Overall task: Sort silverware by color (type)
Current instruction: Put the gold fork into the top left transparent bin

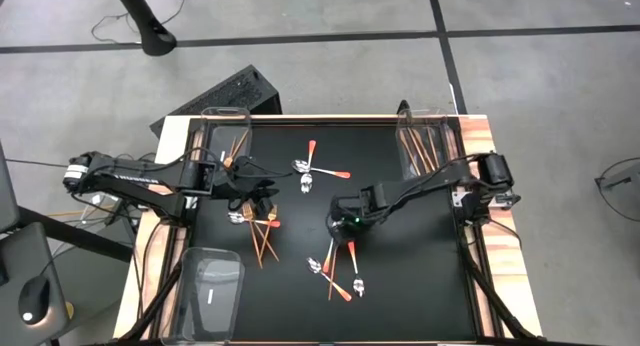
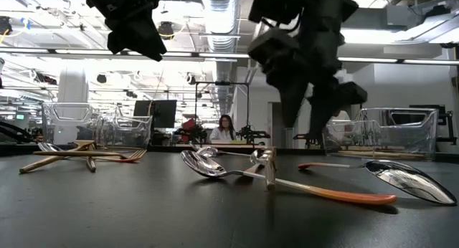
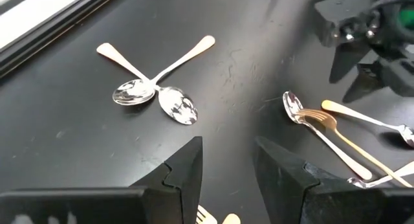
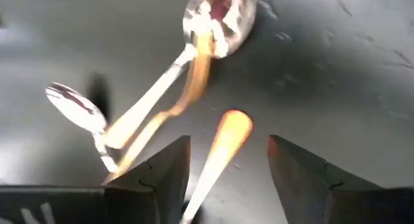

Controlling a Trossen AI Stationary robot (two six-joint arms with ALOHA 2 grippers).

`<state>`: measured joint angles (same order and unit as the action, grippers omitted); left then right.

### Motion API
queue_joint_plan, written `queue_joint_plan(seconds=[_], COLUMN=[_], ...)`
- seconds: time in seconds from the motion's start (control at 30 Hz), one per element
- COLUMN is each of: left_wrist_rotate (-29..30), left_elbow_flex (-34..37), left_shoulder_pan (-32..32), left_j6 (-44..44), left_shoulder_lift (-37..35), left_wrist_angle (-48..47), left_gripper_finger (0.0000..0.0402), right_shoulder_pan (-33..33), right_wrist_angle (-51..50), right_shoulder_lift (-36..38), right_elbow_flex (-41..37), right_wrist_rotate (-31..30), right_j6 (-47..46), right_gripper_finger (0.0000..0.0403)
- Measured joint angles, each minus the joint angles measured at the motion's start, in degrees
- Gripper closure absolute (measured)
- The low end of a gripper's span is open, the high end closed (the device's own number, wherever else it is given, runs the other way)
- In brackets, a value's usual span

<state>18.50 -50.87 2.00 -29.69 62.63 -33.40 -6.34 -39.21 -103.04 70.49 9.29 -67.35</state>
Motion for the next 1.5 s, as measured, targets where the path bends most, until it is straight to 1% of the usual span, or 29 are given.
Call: queue_joint_plan(seconds=[0.1,0.27,0.43,0.53,0.6,0.67,0.87,0.9,0.93,1.0,1.13,1.23,1.37,1.5], left_wrist_rotate=[0.04,0.26,0.36,0.33,0.22,0.2,0.17,0.17,0.16,0.13,-0.22,-0.22,-0.02,0.0], left_elbow_flex=[0.0,0.0,0.0,0.0,0.0,0.0,0.0,0.0,0.0,0.0,0.0,0.0,0.0,0.0], left_shoulder_pan=[0.0,-0.09,-0.11,-0.11,-0.11,-0.11,-0.11,-0.11,-0.11,-0.11,-0.11,-0.11,-0.11,0.28], left_j6=[-0.03,0.26,0.52,0.5,0.43,0.07,-0.01,-0.01,-0.01,-0.03,-0.14,-0.36,0.61,1.42], left_shoulder_lift=[0.0,0.0,0.0,0.02,0.0,0.0,0.0,0.0,0.0,0.0,0.0,0.0,0.0,0.0], left_wrist_angle=[0.2,1.01,1.48,1.43,1.41,1.15,1.13,1.13,1.13,1.1,0.83,0.75,0.59,-1.94], left_gripper_finger=[0.0281,0.0281,0.0281,0.0281,0.0281,0.0281,0.0281,0.0281,0.0281,0.0281,0.0281,0.0281,0.0281,0.0281], right_shoulder_pan=[-0.91,-1.31,-1.05,-0.68,-0.54,-0.63,-0.55,-0.41,-0.32,-0.66,-2.29,-3.92,-4.97,-5.37], right_wrist_angle=[4.44,8.96,8.75,8.21,7.95,8.03,8.81,8.94,9.02,8.32,8.2,8.18,7.98,7.9], right_shoulder_lift=[-1.7,-4.07,-6.44,-7.92,-8.0,-8.42,-8.12,-8.14,-8.14,-8.25,-8.33,-8.33,-8.33,-8.33], right_elbow_flex=[0.17,0.05,0.09,0.23,0.2,0.16,0.08,0.08,0.1,0.78,2.89,4.41,5.9,8.87], right_wrist_rotate=[-0.03,-0.29,-2.19,-1.8,-1.41,-1.52,-1.69,-1.67,-1.65,-1.68,-2.86,-4.43,-4.68,-5.75], right_j6=[-1.55,-2.96,-4.43,-5.5,-5.47,-4.86,-2.79,-2.78,-2.7,-2.69,-2.03,1.43,5.37,8.86], right_gripper_finger=[0.0174,0.0178,0.018,0.019,0.0208,0.024,0.0376,0.0388,0.0391,0.0379,0.0328,0.0292,0.0249,0.0226])
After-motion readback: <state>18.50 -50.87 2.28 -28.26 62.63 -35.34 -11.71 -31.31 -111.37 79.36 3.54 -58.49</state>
